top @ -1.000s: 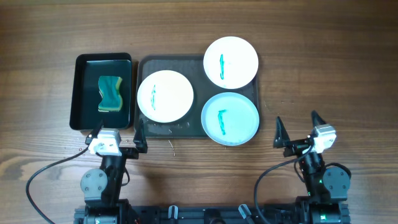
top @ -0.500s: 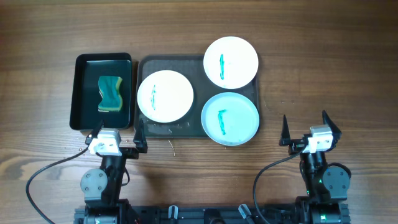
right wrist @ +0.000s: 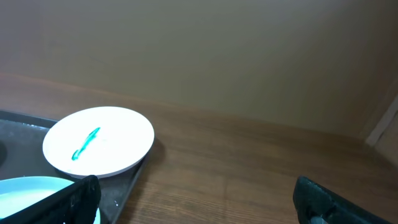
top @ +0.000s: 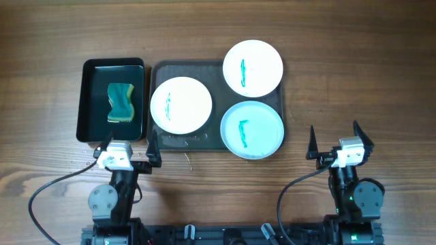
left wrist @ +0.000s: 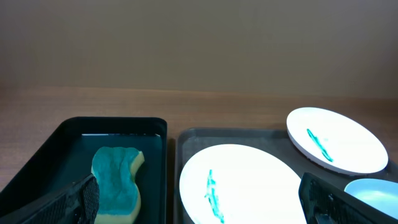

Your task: Clean dirty plates on tray and stack at the side

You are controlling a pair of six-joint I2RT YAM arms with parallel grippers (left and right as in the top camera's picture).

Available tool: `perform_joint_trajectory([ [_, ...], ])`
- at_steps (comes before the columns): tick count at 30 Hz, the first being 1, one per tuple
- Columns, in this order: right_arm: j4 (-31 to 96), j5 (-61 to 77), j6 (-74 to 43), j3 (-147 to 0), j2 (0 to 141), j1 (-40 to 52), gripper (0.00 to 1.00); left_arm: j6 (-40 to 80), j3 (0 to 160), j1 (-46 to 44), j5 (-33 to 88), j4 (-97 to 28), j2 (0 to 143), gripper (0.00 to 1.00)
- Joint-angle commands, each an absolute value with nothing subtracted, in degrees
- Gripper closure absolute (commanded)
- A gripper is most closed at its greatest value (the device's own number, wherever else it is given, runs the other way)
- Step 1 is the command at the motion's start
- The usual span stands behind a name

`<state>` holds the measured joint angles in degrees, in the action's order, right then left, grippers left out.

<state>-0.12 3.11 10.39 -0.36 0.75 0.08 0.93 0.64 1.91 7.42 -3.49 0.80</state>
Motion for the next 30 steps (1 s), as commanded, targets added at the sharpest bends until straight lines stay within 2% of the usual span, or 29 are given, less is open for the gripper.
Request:
perform_joint_trajectory([
  [1,-0.14,2.17,10.52,-0.32,0.27,0.32,0.0,0.84,0.34,1.61,8.1,-3.64,0.47,0.0],
  [13,-0.12,4.01,10.2,-0.32,0.27,0.32,0.0,0.84,0.34,1.61,8.12,-3.62,0.47,0.0],
  [22,-0.1,7.31,5.41,-0.75,0.27,0.32,0.0,0.84,2.04,1.61,8.14,-3.44,0.51,0.0],
  [26,0.45,7.38,5.63,-4.27,1.91,0.32,0.0,0.84,6.59,1.61,8.12,-8.78,1.98,0.0],
  [30,3.16,8.71,6.02,-12.14,9.8,0.32,0.0,0.84,14.28,1.61,8.14,-13.96,7.33,0.0],
])
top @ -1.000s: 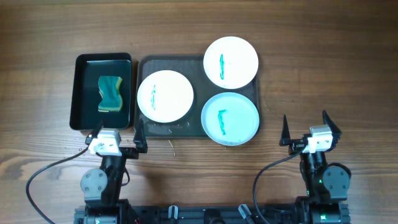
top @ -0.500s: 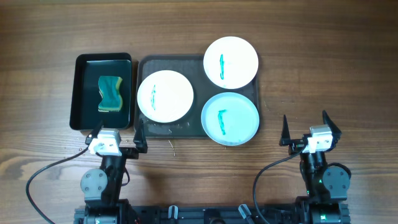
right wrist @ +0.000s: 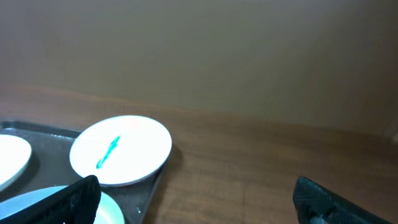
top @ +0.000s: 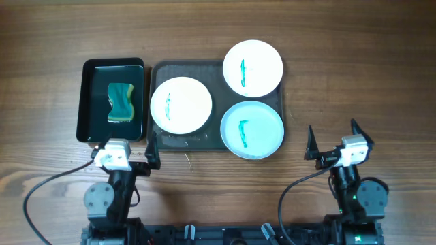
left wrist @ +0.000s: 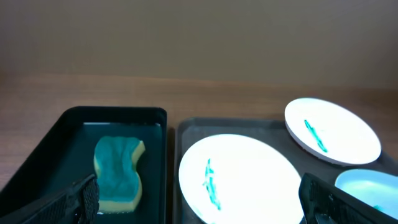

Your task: Clean dirty plates on tray and stack at the side

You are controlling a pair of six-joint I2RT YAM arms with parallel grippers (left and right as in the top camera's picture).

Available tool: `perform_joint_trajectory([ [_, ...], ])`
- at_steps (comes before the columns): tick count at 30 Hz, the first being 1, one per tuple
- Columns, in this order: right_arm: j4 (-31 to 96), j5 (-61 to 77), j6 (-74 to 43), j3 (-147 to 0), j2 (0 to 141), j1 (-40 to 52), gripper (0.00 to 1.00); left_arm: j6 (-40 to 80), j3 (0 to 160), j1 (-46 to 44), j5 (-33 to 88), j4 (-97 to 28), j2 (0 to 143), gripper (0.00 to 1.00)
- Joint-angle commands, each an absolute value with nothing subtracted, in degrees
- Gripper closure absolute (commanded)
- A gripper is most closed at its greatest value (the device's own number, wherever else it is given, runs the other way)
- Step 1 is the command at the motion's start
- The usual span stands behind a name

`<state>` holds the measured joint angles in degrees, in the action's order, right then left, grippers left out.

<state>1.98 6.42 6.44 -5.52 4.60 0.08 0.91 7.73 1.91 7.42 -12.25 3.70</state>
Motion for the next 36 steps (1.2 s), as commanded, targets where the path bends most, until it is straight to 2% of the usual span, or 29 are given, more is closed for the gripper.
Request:
perform_joint_trajectory([
  [1,4.05,9.17,6.0,-14.26,12.23,0.32,0.0,0.84,16.16,1.61,8.14,-14.79,8.91,0.0],
  [5,10.07,12.86,5.87,-25.41,24.91,0.32,0.0,0.82,26.79,1.61,8.12,-20.93,18.35,0.0],
  [10,25.32,17.12,5.93,-43.86,43.33,0.32,0.0,0.8,44.42,1.61,8.12,-34.35,33.87,0.0],
  [17,54.24,22.83,6.02,-70.61,67.57,0.32,0.0,0.82,75.7,1.61,10.44,-61.76,60.99,0.0],
  [20,61.93,23.27,5.93,-77.36,74.94,0.32,0.0,0.82,85.97,1.61,12.88,-71.0,70.11,0.0],
  [22,61.1,26.94,4.93,-78.43,78.43,0.32,0.0,0.82,90.02,1.61,12.84,-74.48,75.16,0.0],
  [26,54.92,54.98,4.16,-78.37,83.37,0.75,0.0,0.86,90.17,1.61,16.84,-72.64,80.44,0.0],
  [27,52.45,56.23,1.56,-78.37,84.42,1.69,0.0,0.86,90.17,1.61,17.47,-72.69,81.3,0.0],
  [30,49.93,43.92,-6.09,-78.41,86.46,7.01,0.0,0.86,90.15,1.61,17.8,-72.66,82.98,0.0],
  [34,48.47,30.02,-16.36,-80.84,90.06,16.4,0.16,0.95,90.15,1.76,14.26,-71.37,83.59,0.0],
  [36,49.3,25.67,-19.16,-84.82,94.0,20.38,0.18,5.19,90.19,1.78,9.52,-70.72,83.59,0.0],
])
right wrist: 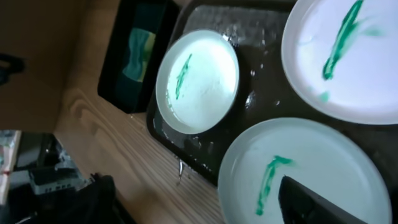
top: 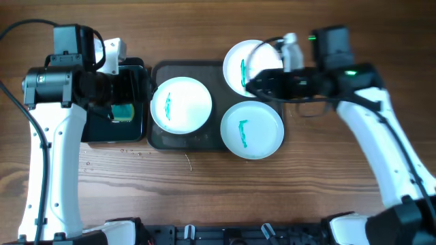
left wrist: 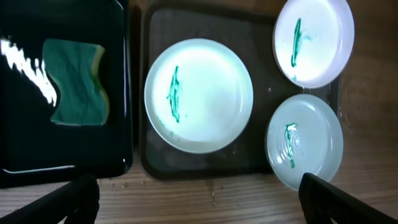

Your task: Clean dirty plates on tray and stack at the side

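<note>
Three plates, each with a green smear, rest on the dark tray: a white plate at the left, a white plate at the back right and a pale blue plate at the front right. A green and yellow sponge lies in the black tub. High over the tub, my left gripper is open and looks down on the sponge. My right gripper is open above the back right plate, with the blue plate below its fingers.
The tub stands just left of the tray, almost touching it. Small water drops dot the wood in front of the tub. Bare wooden table stretches to the right of the tray and along the near edge.
Both arms have left the table's near edge. The left gripper is now high over the sponge tub, the right one above the tray's right side. Plates and sponge lie as before.
Both grippers stood open at the table's near edge, facing the tray. A second later they had barely shifted, seeing slightly more of the tray. Now both are over the work area, still open and holding nothing.
</note>
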You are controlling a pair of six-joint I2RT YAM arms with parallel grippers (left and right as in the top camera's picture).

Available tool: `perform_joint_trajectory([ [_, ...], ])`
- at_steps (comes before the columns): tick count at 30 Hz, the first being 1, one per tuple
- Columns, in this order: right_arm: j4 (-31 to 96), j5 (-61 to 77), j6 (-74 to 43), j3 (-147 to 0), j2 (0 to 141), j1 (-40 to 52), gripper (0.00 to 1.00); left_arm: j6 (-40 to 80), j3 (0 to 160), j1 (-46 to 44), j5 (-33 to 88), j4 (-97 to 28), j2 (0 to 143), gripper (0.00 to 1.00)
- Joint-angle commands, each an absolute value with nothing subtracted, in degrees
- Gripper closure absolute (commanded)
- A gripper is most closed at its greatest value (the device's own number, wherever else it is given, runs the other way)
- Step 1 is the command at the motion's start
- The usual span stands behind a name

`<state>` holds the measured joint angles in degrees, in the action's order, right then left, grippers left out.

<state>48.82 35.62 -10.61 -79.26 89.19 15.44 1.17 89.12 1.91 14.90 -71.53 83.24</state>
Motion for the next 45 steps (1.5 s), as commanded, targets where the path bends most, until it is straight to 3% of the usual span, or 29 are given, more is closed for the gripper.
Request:
perform_joint_trajectory([
  [1,50.26,23.62,-20.03,-87.26,96.16,21.69,0.2,7.49,90.19,1.76,7.27,-70.78,83.59,0.0],
  [3,53.06,18.81,-21.67,-93.06,101.27,23.77,0.26,9.72,90.19,1.76,4.47,-71.33,83.59,0.0],
  [7,55.07,16.32,-24.18,-102.19,112.62,26.35,0.52,9.67,90.17,1.76,4.19,-71.16,83.59,0.0],
  [13,49.17,16.32,-25.5,-102.32,122.67,29.85,0.62,9.39,90.17,1.76,4.12,-71.37,83.59,0.0],
  [25,47.7,16.38,-24.45,-101.54,132.22,32.21,0.71,6.44,90.17,1.76,0.34,-72.55,85.03,0.02],
  [30,47.72,14.74,-24.16,-101.54,132.9,33.65,0.94,6.42,90.17,1.76,-4.12,-71.05,88.75,0.05],
  [40,47.75,11.99,-25.21,-101.49,133.14,34.54,0.96,6.2,90.13,4.29,-6.13,-68.53,99.68,0.22],
  [45,47.75,12.12,-24.62,-101.49,133.53,34.54,0.96,6.2,90.11,9.87,-6.07,-66.76,107.04,0.15],
])
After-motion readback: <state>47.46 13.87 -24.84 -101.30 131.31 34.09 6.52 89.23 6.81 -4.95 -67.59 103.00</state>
